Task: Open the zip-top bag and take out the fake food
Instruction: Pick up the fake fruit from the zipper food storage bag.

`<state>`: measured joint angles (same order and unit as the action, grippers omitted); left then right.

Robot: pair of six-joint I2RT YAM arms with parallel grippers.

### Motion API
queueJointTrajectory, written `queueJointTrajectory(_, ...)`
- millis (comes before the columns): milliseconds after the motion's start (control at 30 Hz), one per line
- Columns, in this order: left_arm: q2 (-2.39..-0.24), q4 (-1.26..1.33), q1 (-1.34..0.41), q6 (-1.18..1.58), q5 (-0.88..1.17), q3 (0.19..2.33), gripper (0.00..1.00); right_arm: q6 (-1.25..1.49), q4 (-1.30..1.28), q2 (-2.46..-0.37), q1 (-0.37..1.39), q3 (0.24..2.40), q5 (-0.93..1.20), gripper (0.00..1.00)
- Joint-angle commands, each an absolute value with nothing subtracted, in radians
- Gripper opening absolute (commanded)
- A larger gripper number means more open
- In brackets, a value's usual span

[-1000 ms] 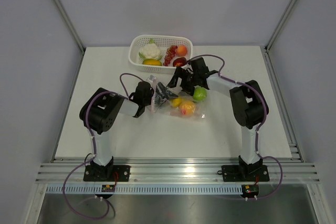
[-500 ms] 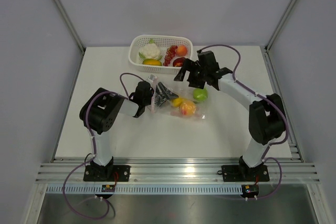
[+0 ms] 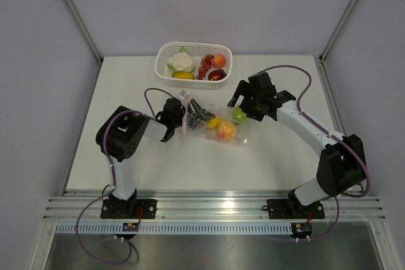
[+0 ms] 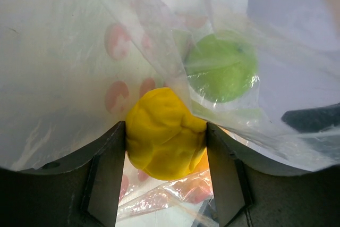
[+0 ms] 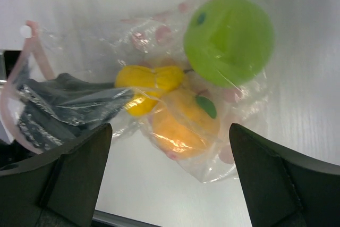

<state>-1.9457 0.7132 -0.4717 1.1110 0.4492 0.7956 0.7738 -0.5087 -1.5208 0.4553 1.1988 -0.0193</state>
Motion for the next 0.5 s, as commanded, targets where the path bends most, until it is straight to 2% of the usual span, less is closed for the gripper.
queueJointTrajectory(0, -1.905, 0.785, -0.474, 1.112, 0.471, 0.792, 0.51, 0.831, -0.529, -1.450, 0.465, 1.140, -0.069, 0.99)
queueJointTrajectory(267, -1.902, 0.788, -0.474, 1.115, 0.472, 0.790, 0.50, 0.861, -0.427, -1.439, 0.463, 1.034, -0.005, 0.99)
queueJointTrajectory(400, -1.901, 0.788, -0.474, 1.117, 0.477, 0.787, 0.50, 0.874, -0.402, -1.488, 0.465, 1.032, 0.032, 0.95)
queueJointTrajectory(467, -1.899, 0.790, -0.474, 1.117, 0.477, 0.787, 0.50, 0.877, -0.362, -1.496, 0.465, 1.016, 0.047, 0.89)
